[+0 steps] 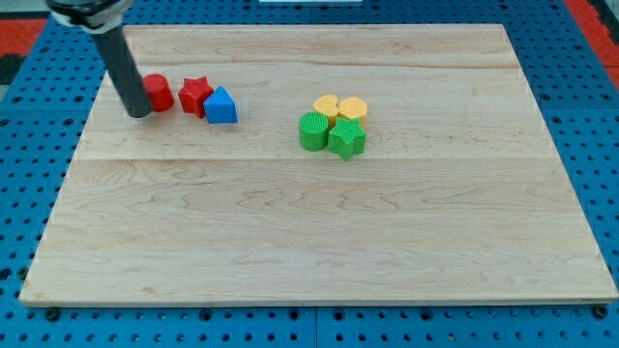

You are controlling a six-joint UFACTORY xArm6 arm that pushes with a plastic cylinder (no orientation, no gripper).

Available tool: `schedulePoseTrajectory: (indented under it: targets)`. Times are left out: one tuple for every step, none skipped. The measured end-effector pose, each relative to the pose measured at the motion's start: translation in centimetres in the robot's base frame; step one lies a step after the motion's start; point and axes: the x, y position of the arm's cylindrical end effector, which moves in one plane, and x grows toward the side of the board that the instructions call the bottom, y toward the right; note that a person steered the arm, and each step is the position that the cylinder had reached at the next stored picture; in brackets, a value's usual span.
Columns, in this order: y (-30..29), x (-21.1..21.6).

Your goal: Adjust the red blocks to form a line with blue blocks

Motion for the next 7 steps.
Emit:
schedulePoseTrajectory:
  targets:
    - [0.2,1.1]
    - [-5.3,1.8]
    - [-10.2,1.5]
    - [-10.3,1.2]
    - [-10.2,-3.6]
    - [-10.2,-9.7]
    - [-8.3,-11.5]
